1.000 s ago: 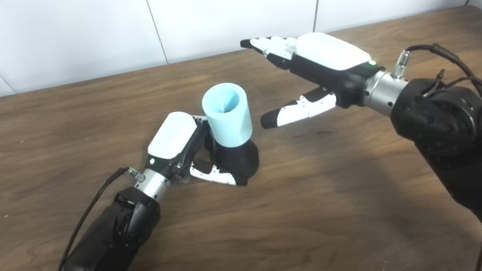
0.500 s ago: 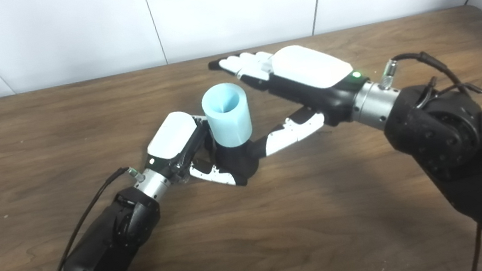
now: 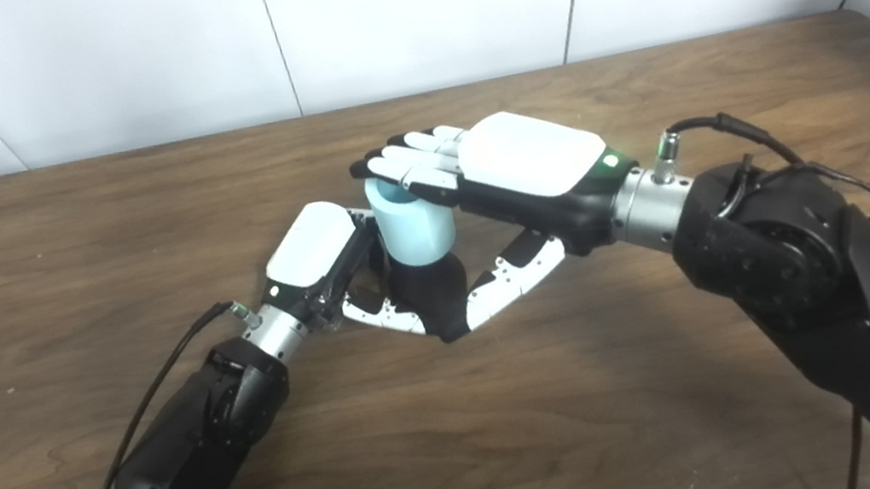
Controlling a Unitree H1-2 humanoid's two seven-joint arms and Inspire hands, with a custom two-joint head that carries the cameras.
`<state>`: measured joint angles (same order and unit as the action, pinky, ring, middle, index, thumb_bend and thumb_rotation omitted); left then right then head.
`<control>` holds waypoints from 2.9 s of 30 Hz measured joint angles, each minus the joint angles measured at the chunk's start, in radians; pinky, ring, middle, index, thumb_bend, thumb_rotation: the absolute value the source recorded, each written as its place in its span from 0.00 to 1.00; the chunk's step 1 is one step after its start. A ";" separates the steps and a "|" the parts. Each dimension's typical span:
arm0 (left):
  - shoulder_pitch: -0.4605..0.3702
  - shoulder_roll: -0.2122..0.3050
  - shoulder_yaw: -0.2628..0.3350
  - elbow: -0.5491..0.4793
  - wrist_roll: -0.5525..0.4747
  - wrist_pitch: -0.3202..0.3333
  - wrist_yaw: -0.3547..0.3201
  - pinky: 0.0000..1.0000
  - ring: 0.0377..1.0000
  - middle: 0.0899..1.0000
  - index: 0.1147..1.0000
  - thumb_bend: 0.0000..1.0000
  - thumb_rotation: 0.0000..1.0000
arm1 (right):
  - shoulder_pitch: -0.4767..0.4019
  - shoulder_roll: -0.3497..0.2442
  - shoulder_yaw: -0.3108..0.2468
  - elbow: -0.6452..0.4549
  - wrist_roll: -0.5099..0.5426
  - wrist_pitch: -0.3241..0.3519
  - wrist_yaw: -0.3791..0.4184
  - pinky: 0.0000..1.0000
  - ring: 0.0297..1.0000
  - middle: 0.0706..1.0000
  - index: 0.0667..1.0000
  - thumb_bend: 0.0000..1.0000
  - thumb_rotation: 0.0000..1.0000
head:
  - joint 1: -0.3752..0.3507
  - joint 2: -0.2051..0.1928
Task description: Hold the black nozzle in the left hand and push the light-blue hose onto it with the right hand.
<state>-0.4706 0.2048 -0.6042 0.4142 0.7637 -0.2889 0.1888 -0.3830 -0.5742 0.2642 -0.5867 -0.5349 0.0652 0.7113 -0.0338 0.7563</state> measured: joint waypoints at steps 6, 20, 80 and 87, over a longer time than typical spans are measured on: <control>-0.005 -0.002 -0.006 0.014 0.000 -0.002 0.007 0.26 0.33 0.34 0.43 0.52 0.00 | -0.028 -0.009 0.038 0.011 -0.099 -0.066 0.019 1.00 1.00 1.00 1.00 0.90 0.97 | 0.002 -0.023; -0.010 -0.005 -0.008 0.022 0.001 -0.003 0.008 0.27 0.34 0.34 0.43 0.52 0.00 | -0.065 -0.046 0.081 0.021 -0.184 -0.143 0.038 0.98 1.00 1.00 0.96 0.91 0.94 | 0.003 -0.014; -0.004 -0.001 0.004 0.020 -0.008 -0.001 0.003 0.29 0.36 0.34 0.44 0.52 0.00 | 0.070 0.091 -0.009 0.068 -0.012 0.016 -0.107 0.74 0.95 1.00 1.00 0.78 0.53 | -0.002 0.009; -0.010 -0.005 -0.001 0.021 -0.005 -0.002 0.000 0.29 0.36 0.34 0.43 0.52 0.00 | 0.094 0.324 -0.232 0.069 0.278 0.196 -0.238 0.56 0.76 0.92 1.00 0.67 0.47 | 0.002 0.003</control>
<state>-0.4801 0.1997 -0.6051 0.4349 0.7589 -0.2904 0.1890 -0.2888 -0.2506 0.0324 -0.5181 -0.2569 0.2611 0.4733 -0.0322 0.7594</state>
